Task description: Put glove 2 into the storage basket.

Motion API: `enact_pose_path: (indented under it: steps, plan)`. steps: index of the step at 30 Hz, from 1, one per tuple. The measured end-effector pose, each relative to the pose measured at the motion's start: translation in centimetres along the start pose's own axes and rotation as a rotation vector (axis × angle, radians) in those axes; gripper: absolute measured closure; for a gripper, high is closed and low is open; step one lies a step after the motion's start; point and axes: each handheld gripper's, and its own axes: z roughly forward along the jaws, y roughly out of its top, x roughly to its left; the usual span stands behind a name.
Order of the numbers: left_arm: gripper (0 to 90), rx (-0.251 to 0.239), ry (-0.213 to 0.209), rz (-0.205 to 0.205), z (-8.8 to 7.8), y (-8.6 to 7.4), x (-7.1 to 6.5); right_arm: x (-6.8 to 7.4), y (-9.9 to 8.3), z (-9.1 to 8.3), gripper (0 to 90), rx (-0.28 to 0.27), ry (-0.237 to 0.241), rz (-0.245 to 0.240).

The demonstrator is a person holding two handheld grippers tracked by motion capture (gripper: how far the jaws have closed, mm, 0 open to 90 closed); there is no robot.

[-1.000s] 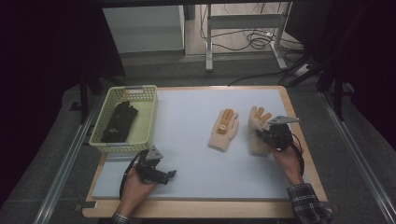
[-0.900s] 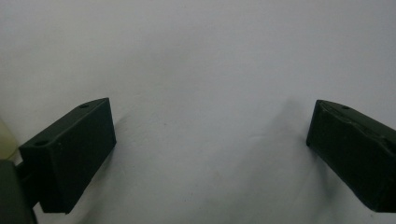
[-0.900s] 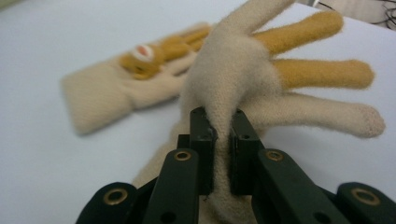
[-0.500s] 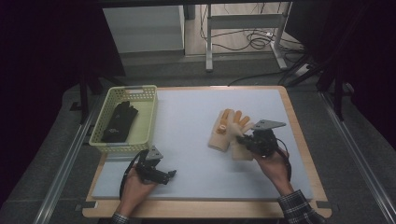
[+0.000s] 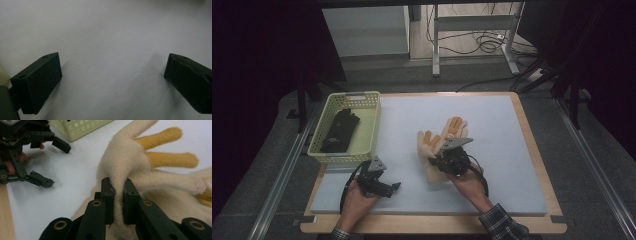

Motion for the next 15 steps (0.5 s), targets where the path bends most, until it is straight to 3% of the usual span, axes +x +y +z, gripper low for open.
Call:
enact_pose_path:
  steps: [2, 3, 6, 7, 8, 9, 10, 15]
  plan:
    - [1.4, 0.000, 0.000, 0.000, 0.0, 0.0, 0.0, 0.2, 0.0, 0.6, 80.8, 0.004, 0.008, -0.002]
    - [1.4, 0.001, -0.001, 0.002, 0.0, 0.0, 0.0, 0.6, -0.2, 1.7, 79.9, 0.016, 0.021, -0.003]
    - [1.4, 0.001, 0.000, -0.003, 0.0, 0.0, 0.0, 1.0, -0.6, 2.8, 74.2, 0.033, 0.010, -0.010]
    - [1.4, 0.001, 0.000, -0.001, 0.0, 0.0, 0.0, 1.1, -1.0, 3.7, 60.0, 0.055, 0.012, 0.003]
    - [1.4, 0.002, -0.001, 0.002, 0.0, 0.0, 0.0, 1.2, -1.0, 3.8, 54.6, 0.062, 0.016, 0.002]
    - [1.4, 0.002, -0.001, 0.002, 0.0, 0.0, 0.0, 1.2, -1.0, 3.8, 54.6, 0.062, 0.016, 0.002]
    - [1.4, 0.001, -0.001, 0.002, 0.0, 0.0, 0.0, 1.2, -0.9, 3.7, 46.0, 0.075, 0.032, -0.006]
    - [1.4, -0.001, 0.000, -0.004, 0.0, 0.0, 0.0, 0.4, -0.3, 1.9, 44.0, 0.044, 0.023, -0.006]
